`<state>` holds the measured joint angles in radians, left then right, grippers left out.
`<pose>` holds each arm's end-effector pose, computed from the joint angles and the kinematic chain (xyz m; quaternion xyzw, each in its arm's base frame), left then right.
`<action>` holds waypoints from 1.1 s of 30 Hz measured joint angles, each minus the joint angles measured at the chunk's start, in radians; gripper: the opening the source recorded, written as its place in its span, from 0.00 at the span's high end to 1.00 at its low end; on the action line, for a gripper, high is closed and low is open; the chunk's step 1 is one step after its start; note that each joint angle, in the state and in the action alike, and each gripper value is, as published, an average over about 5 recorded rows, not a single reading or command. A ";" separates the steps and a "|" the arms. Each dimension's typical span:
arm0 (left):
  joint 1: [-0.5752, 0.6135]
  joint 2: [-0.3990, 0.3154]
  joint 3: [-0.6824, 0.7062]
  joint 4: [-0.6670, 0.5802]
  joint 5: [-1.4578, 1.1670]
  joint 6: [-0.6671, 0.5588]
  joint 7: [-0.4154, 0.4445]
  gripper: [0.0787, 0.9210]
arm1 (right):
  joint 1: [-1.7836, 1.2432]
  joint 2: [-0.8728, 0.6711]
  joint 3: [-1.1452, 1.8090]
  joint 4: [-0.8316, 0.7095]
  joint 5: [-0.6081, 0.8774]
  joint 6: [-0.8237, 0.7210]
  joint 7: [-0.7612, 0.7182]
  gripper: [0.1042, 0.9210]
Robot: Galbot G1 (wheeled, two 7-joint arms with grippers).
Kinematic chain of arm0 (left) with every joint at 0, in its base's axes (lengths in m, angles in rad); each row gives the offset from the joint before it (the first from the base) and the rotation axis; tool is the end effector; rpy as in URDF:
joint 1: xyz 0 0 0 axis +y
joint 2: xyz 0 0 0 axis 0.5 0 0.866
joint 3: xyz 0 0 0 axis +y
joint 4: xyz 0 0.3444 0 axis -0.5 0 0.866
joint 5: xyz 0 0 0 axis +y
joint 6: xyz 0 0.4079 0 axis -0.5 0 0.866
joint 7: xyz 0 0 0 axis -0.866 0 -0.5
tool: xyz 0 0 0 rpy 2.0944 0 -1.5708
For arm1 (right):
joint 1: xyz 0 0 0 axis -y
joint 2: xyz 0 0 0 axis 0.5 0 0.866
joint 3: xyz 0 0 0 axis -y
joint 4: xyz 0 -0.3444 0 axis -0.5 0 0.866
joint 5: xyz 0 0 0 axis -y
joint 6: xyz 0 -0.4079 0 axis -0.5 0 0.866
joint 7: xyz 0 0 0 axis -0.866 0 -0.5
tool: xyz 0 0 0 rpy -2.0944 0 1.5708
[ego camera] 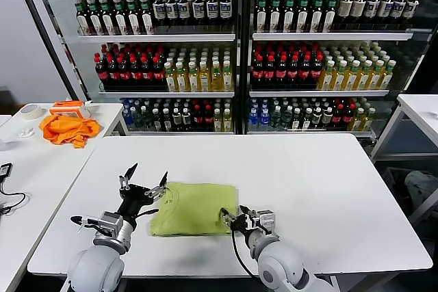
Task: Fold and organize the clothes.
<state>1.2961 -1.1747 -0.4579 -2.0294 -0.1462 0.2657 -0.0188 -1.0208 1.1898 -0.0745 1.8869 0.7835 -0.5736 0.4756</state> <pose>0.3142 0.0411 -0.2454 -0.0814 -0.9891 -0.1151 0.0415 0.3278 0.1217 -0.2746 0.1642 -0.9371 -0.0577 0.3025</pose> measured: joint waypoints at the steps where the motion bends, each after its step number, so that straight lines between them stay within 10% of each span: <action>1: 0.002 0.000 -0.001 0.000 0.001 -0.001 0.000 0.12 | 0.003 0.002 -0.003 -0.005 0.006 0.000 0.004 0.44; 16: 0.035 -0.004 -0.023 0.000 0.013 -0.022 -0.002 0.12 | 0.014 0.022 -0.004 -0.022 0.031 0.000 0.001 0.95; 33: 0.018 -0.015 0.021 0.023 0.050 -0.082 0.004 0.12 | -0.084 -0.119 0.200 0.094 -0.080 -0.005 -0.159 0.98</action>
<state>1.3143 -1.1895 -0.4370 -2.0060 -0.0967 0.1840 -0.0149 -1.1051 1.0708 0.1252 1.9806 0.7031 -0.5783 0.3165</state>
